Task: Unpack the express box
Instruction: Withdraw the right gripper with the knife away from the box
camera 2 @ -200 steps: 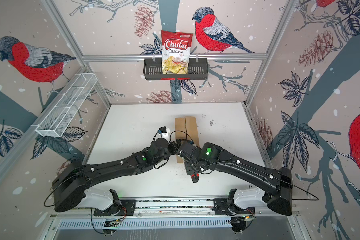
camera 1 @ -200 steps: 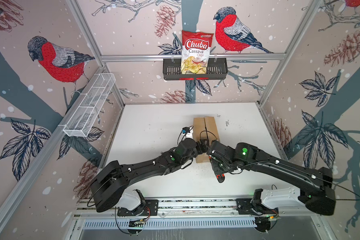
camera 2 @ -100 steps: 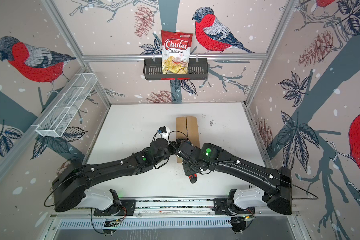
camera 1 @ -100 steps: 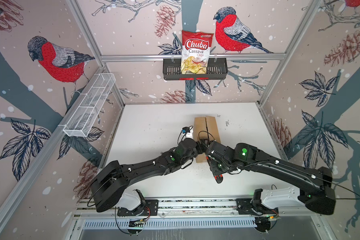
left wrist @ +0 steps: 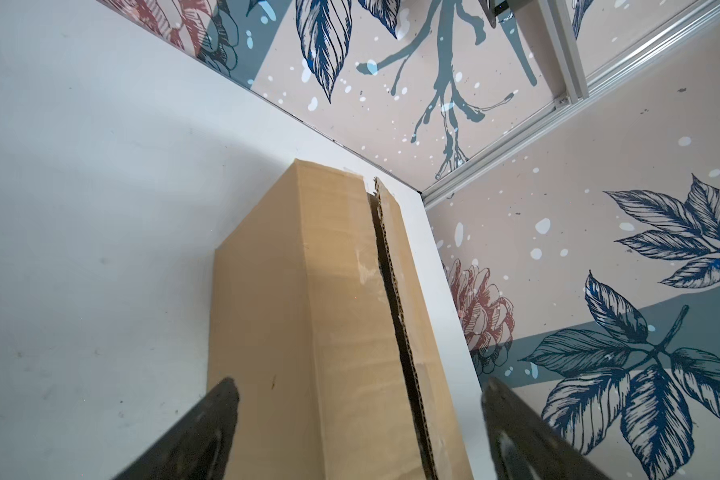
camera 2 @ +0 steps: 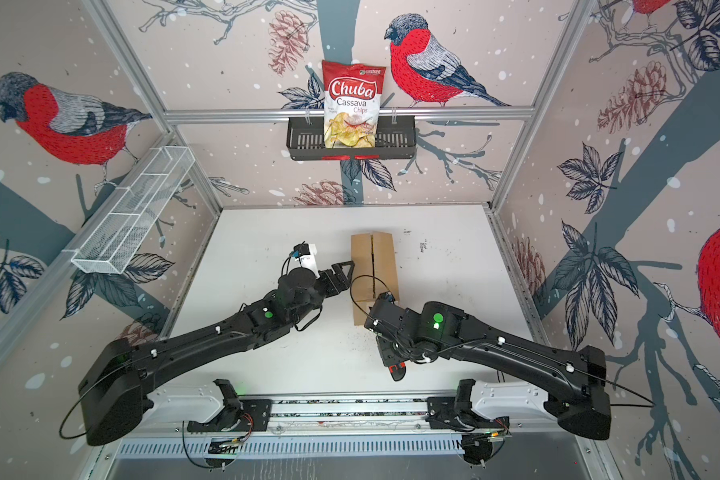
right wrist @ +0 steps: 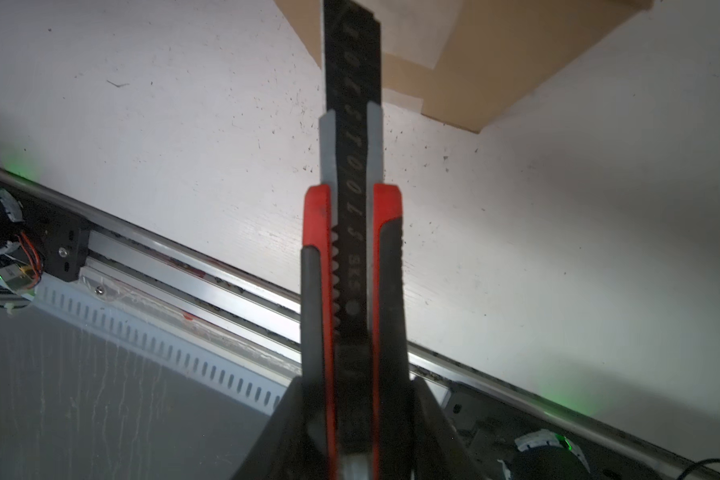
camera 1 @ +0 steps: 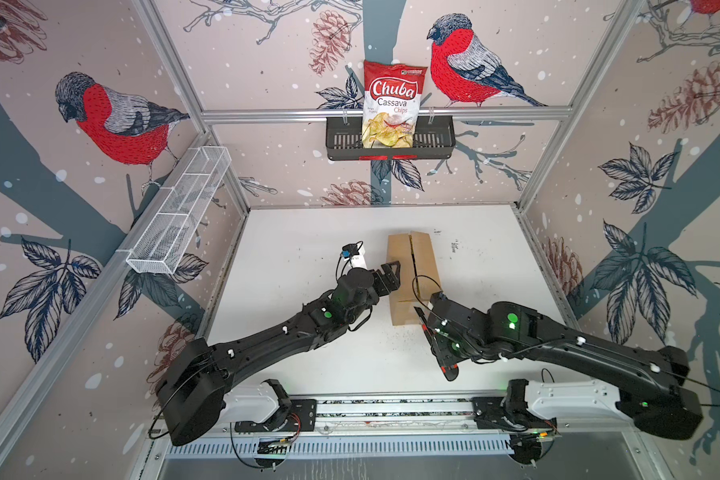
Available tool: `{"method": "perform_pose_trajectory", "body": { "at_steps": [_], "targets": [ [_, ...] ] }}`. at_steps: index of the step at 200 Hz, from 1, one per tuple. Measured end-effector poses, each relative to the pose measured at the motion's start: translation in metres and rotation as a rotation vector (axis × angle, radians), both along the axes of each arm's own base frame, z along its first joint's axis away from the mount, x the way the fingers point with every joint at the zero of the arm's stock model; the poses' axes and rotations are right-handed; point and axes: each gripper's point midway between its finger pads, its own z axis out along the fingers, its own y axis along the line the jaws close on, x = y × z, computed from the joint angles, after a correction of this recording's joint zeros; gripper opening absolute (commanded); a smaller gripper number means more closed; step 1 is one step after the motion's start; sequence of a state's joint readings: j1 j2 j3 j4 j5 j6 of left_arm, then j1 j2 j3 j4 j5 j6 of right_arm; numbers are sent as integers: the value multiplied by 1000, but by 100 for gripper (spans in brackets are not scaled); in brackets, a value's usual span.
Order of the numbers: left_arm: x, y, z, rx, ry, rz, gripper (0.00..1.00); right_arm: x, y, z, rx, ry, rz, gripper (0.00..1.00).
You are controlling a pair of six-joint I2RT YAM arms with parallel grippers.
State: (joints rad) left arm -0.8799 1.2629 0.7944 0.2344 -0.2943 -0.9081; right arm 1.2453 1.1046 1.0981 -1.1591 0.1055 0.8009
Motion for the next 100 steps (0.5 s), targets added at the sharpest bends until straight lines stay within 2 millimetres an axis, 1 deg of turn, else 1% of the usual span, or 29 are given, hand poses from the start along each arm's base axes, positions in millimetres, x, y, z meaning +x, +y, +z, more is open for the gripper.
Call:
{"method": "perform_pose_trajectory", "body": {
  "at_steps": [15,35,60,72,85,100],
  "targets": [
    [1,5,2,11,-7,18,91,-4,-4,1,9,-2,-2,8],
    [0,10,3,27,-11,27,91,-4,-12,8,28,-18,-24,8],
    [0,14,2,41,-6,44,91,4,-21,27,63,-76,-70,8],
    [0,14,1,44,-4,43,91,16,-30,40,82,-112,-128,8],
    [0,14,-1,49,0,42,91,38,-47,52,92,-160,-244,8],
    [0,13,-6,58,9,39,91,65,-70,55,67,-203,-356,8]
  ]
}}
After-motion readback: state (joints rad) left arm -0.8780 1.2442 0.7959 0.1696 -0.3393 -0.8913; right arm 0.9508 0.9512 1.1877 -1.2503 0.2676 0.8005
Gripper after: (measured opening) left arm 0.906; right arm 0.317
